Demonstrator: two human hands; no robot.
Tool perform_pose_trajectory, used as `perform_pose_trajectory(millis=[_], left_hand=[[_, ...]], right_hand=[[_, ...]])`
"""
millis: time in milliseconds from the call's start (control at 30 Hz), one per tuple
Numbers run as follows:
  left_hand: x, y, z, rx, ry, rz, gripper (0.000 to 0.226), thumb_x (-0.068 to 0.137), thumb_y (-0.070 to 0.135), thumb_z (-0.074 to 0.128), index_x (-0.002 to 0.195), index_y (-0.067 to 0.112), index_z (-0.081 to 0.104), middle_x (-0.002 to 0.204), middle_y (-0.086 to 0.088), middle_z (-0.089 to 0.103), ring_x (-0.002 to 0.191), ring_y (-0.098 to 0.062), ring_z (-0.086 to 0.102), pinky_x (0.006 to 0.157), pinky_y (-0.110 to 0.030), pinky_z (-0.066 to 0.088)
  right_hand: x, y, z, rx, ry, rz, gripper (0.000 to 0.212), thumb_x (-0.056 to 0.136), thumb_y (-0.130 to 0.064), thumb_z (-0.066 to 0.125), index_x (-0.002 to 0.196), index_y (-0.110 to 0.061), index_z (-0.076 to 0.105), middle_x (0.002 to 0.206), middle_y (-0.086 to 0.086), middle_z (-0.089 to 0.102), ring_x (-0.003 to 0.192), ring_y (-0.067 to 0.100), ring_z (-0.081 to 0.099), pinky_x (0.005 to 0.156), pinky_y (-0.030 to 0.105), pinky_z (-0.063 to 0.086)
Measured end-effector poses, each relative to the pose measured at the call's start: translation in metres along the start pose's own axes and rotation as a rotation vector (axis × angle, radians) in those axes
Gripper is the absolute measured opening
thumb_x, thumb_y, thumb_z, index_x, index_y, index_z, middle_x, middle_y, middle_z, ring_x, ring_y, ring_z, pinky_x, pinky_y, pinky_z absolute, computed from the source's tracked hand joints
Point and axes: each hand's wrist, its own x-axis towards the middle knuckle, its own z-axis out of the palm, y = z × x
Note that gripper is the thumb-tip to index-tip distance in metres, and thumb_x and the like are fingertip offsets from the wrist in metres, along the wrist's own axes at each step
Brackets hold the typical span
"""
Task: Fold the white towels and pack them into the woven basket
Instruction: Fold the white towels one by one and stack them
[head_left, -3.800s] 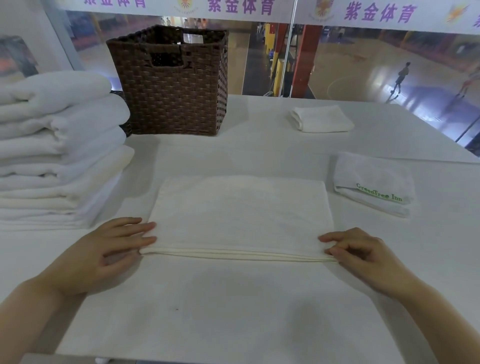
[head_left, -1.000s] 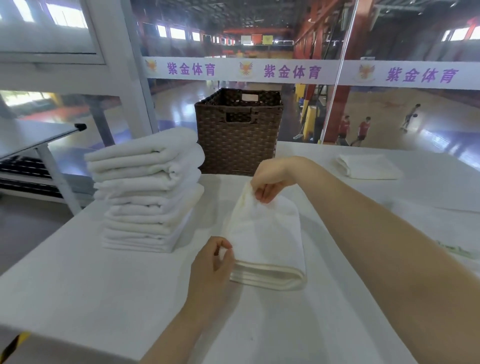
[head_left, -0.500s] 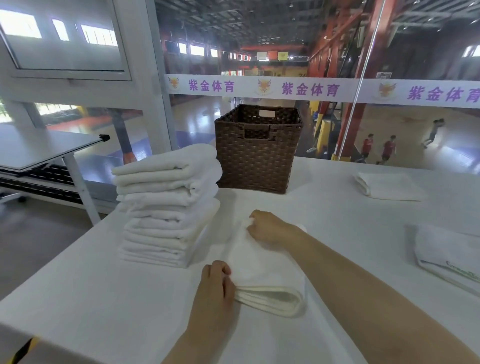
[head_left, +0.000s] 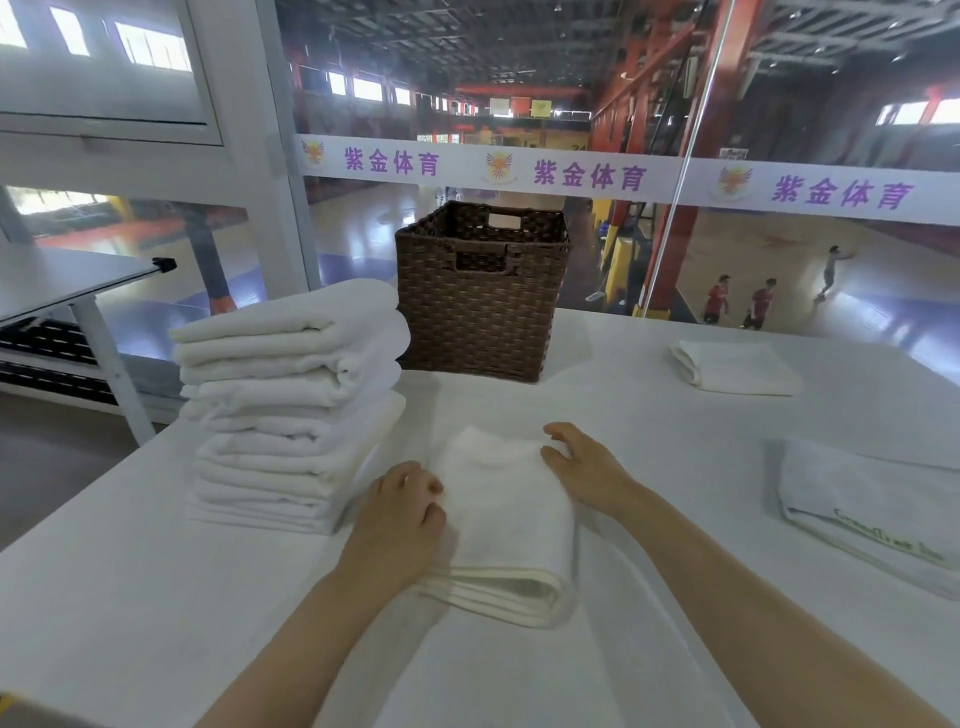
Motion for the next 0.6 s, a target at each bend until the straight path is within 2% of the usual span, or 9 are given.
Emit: perform_pose_trajectory(millis=[67, 133, 233, 400, 600], left_hand=[[0.018, 0.015, 0.008, 0.055, -0.039, 0.054, 0.041, 0.091, 0.030, 0.036, 0.127, 0.015, 0.050, 0.139, 0.000, 0.040, 0.131, -0.024, 0.037, 0.100, -0.030, 0.033], [0.035, 0.029, 0.018, 0.125, -0.113, 0.093, 0.046, 0.098, 0.025, 0.038, 0.143, 0.021, 0.037, 0.158, 0.000, 0.022, 0.144, -0.022, 0.018, 0.114, -0.036, 0.023], [0.056, 0.041, 0.033, 0.270, -0.225, 0.150, 0.051, 0.103, 0.034, 0.029, 0.153, 0.028, 0.022, 0.164, 0.003, 0.008, 0.150, -0.021, 0.003, 0.120, -0.041, 0.007], [0.068, 0.035, 0.050, 0.422, -0.321, 0.159, 0.053, 0.103, 0.047, 0.020, 0.154, 0.032, 0.016, 0.163, 0.007, 0.010, 0.150, -0.015, 0.001, 0.121, -0.042, 0.002], [0.057, 0.035, 0.055, 0.434, -0.353, 0.137, 0.060, 0.100, 0.055, 0.021, 0.155, 0.031, 0.011, 0.162, 0.006, 0.013, 0.148, -0.017, 0.010, 0.117, -0.039, 0.016]], right_hand=[[-0.002, 0.005, 0.005, -0.008, -0.004, 0.027, 0.043, 0.100, -0.032, 0.049, 0.141, -0.018, 0.046, 0.143, 0.003, 0.049, 0.130, 0.021, 0.045, 0.099, 0.021, 0.029], [-0.005, 0.007, 0.008, -0.035, -0.011, 0.017, 0.044, 0.097, -0.034, 0.053, 0.138, -0.019, 0.047, 0.139, 0.004, 0.050, 0.126, 0.021, 0.047, 0.098, 0.022, 0.031], [-0.010, 0.008, 0.011, -0.082, -0.057, 0.008, 0.046, 0.095, -0.035, 0.057, 0.137, -0.020, 0.047, 0.135, 0.006, 0.050, 0.123, 0.023, 0.047, 0.102, 0.030, 0.035], [-0.021, 0.018, 0.006, -0.150, -0.052, 0.006, 0.050, 0.092, -0.043, 0.058, 0.135, -0.020, 0.047, 0.130, 0.005, 0.052, 0.122, 0.024, 0.048, 0.103, 0.037, 0.039], [-0.033, 0.026, -0.003, -0.265, -0.063, -0.010, 0.050, 0.092, -0.053, 0.053, 0.133, -0.025, 0.044, 0.128, 0.001, 0.051, 0.120, 0.022, 0.045, 0.101, 0.037, 0.034]])
